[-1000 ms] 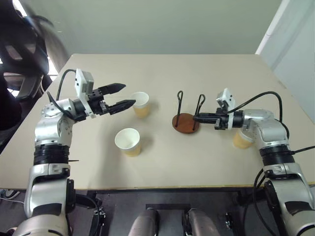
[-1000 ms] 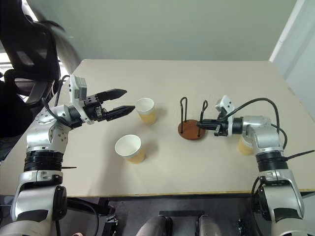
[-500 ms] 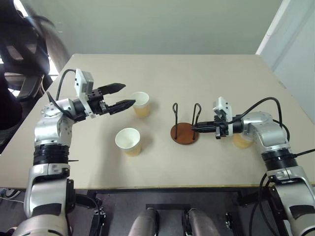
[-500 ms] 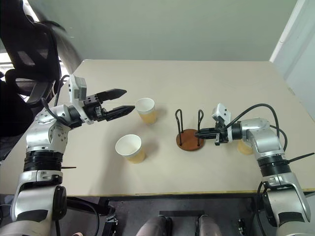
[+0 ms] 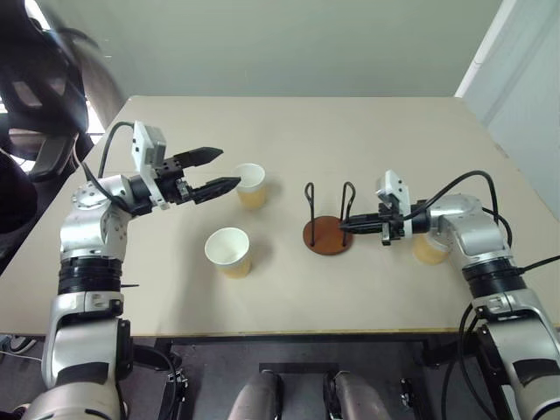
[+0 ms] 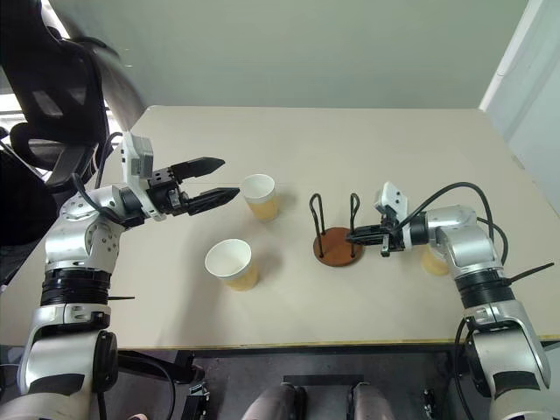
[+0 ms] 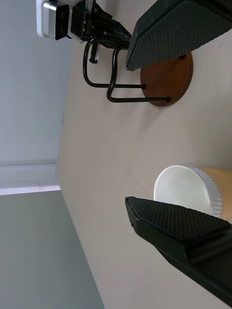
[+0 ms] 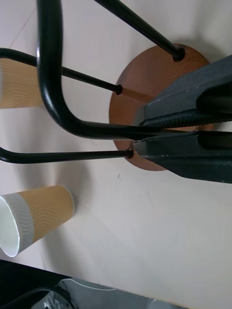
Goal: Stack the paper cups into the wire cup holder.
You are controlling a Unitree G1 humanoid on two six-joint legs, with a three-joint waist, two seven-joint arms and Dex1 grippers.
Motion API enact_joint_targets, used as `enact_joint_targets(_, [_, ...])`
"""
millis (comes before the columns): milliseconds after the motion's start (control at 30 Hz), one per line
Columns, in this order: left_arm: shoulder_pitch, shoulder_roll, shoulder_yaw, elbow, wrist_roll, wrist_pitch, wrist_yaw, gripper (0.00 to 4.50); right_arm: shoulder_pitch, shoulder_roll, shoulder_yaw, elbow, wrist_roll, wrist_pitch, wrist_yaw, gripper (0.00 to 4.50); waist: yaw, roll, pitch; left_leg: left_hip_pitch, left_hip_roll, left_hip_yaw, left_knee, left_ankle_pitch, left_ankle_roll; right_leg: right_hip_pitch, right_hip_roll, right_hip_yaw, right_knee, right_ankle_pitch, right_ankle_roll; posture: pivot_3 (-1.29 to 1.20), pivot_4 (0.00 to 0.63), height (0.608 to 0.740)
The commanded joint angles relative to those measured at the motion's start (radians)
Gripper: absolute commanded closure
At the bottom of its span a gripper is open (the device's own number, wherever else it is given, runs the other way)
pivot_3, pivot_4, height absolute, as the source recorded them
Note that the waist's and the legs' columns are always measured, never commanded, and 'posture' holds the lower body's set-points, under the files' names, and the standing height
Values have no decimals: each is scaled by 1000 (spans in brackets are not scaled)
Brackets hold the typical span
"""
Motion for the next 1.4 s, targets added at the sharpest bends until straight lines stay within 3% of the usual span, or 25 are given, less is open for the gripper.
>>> enact_joint_targets(33, [-2, 22, 25, -41, -7, 1, 8, 0, -26, -1, 0, -15, 5, -16, 20, 4483, 0, 0, 0, 0, 0, 0, 0, 0, 0, 0, 0, 0, 0, 0, 0, 0, 150, 740])
enact_joint_targets(700, [-2, 23, 23, -47, -9, 4, 15, 0, -61, -3, 37, 44, -52, -82, 34, 4483, -1, 0, 0, 0, 0, 0, 0, 0, 0, 0, 0, 0, 0, 0, 0, 0, 150, 740])
enact_joint_targets(733, [-2, 23, 23, -47, -9, 3, 15, 0, -63, -4, 38, 47, -54, -80, 37, 3978, -1, 0, 0, 0, 0, 0, 0, 0, 0, 0, 0, 0, 0, 0, 0, 0, 150, 740])
enact_joint_targets(867, [-5, 24, 23, -43, -8, 1, 16, 0, -69, -8, 41, 59, -61, -79, 43, 2833, 0, 0, 0, 0, 0, 0, 0, 0, 0, 0, 0, 0, 1, 0, 0, 0, 150, 740])
enact_joint_targets(1133, [-12, 21, 23, -33, -6, -4, 16, 0, -81, -8, 37, 80, -77, -100, 38, 87, -1, 0, 0, 0, 0, 0, 0, 0, 0, 0, 0, 0, 1, 0, 0, 0, 150, 740])
enact_joint_targets(1400, [-18, 19, 21, -32, -11, 19, 25, 0, -75, -33, 28, 62, -84, -122, 45, 37, 0, 0, 0, 0, 0, 0, 0, 0, 0, 0, 0, 0, 0, 0, 0, 0, 150, 740])
